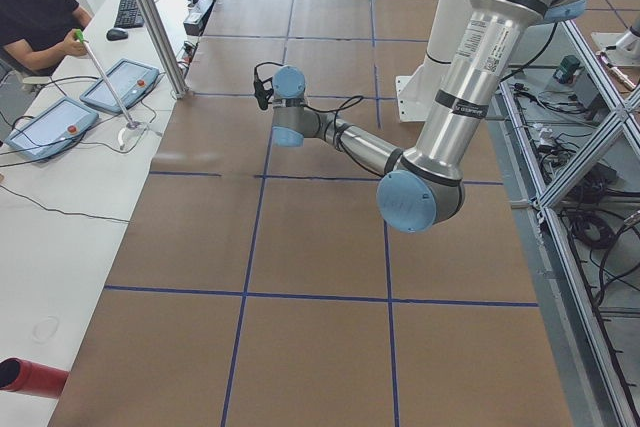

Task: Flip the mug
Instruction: 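Lift the mug with the left gripper and carry it toward the table center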

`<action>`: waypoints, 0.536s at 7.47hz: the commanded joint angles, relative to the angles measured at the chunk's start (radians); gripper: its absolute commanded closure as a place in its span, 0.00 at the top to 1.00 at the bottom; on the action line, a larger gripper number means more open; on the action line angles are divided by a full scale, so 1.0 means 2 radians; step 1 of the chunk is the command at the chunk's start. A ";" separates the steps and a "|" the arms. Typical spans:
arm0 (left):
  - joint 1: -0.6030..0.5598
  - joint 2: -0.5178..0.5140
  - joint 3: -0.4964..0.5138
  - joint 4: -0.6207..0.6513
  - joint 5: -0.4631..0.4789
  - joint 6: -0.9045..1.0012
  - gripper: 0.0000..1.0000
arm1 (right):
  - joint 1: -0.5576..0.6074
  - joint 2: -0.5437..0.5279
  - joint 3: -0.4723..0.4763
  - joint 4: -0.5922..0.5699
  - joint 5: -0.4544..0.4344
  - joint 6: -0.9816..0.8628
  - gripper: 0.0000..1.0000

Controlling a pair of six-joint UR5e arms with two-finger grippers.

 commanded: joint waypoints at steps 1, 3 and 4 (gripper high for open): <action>0.026 -0.055 -0.054 0.183 0.055 0.095 0.00 | 0.000 0.000 0.000 0.000 0.000 0.000 1.00; 0.072 -0.136 -0.060 0.349 0.136 0.155 0.00 | 0.000 0.000 0.000 0.000 0.000 0.000 1.00; 0.103 -0.173 -0.052 0.426 0.178 0.197 0.00 | 0.000 0.000 0.000 0.000 0.000 0.000 1.00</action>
